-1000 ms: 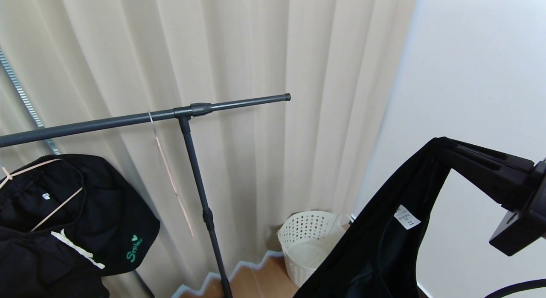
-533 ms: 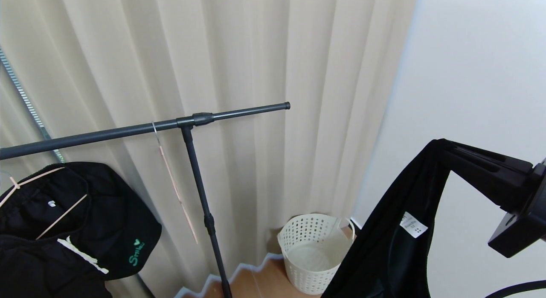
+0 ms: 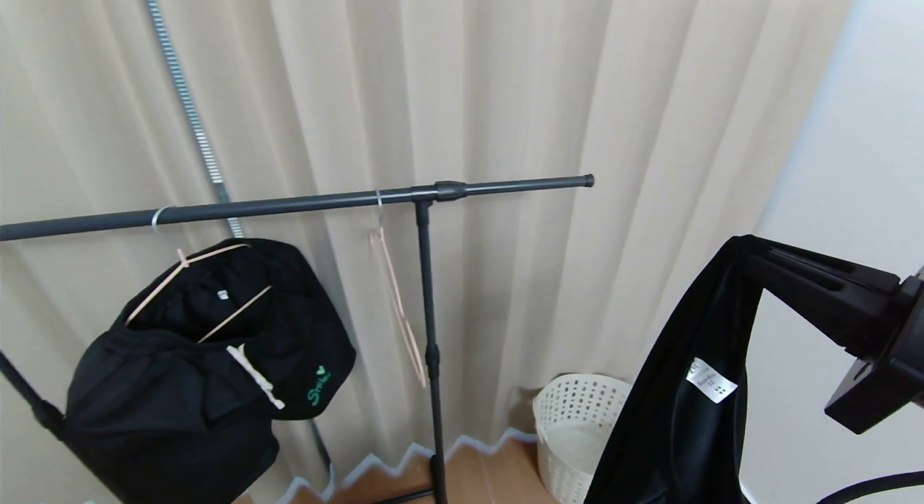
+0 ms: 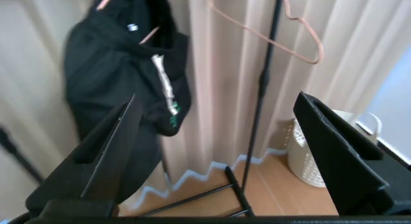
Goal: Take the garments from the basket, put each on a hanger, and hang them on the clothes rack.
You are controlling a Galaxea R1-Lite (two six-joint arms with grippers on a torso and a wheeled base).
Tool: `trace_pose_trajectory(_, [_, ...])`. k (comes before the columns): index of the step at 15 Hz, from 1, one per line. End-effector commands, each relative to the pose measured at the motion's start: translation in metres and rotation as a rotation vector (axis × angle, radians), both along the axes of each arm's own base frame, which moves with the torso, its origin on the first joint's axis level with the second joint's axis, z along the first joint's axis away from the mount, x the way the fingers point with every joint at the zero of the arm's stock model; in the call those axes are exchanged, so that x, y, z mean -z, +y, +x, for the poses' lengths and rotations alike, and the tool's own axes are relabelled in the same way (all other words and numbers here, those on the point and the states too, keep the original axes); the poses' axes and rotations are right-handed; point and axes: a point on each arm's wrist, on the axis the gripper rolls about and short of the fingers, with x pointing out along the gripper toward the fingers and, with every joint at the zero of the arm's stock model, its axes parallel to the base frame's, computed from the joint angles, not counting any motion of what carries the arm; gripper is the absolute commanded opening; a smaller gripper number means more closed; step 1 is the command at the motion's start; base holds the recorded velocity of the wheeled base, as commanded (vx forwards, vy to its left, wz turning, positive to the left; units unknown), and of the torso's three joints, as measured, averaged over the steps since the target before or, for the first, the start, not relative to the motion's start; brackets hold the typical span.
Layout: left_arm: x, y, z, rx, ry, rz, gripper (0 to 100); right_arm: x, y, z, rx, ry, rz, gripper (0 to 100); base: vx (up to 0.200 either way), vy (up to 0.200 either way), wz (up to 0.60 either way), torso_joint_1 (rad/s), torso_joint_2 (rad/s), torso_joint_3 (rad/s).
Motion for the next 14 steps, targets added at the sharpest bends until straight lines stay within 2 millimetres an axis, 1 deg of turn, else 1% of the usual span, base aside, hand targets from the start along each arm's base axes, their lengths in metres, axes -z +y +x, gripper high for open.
trace_pose_trajectory(1, [0.0001,0.0000,0.0000,0.001,0.000,0.000,100,0.0002,0.0004,0.0001,-0.001,0.001,-0.001,0,0.000,0.000,0.00,0.000,0.00,0.000])
trace_pose_trajectory(2, [0.0001,0.0000,0.0000,0.001,0.000,0.000,100,0.0002,0.0004,0.0001,-0.001,0.001,-0.001,0,0.000,0.000,0.00,0.000,0.00,0.000])
trace_pose_trajectory(8, [0.0001,0.0000,0.0000,-0.001,0.000,-0.001,100,0.0002,0.0001,-0.0002,-0.001,0.000,0.000,0,-0.200,0.000,0.00,0.002,0.00,0.000])
trace_pose_trajectory(10, [0.0001,0.0000,0.0000,-0.001,0.000,0.000,100,-0.0002,0.0002,-0.0001,-0.001,-0.001,0.001,0,0.000,0.200,0.00,-0.005,0.00,0.005])
trace_pose_trajectory(11, [0.0001,0.0000,0.0000,-0.001,0.000,-0.001,100,0.0004,0.0001,-0.0002,-0.001,0.000,-0.002,0,0.000,0.200,0.60,-0.007,0.00,-0.002])
trace_pose_trajectory(14, [0.0001,0.0000,0.0000,-0.001,0.000,0.000,100,0.0006,0.0004,0.0001,-0.001,0.001,-0.003,0,0.000,0.000,0.60,0.001,0.00,0.002])
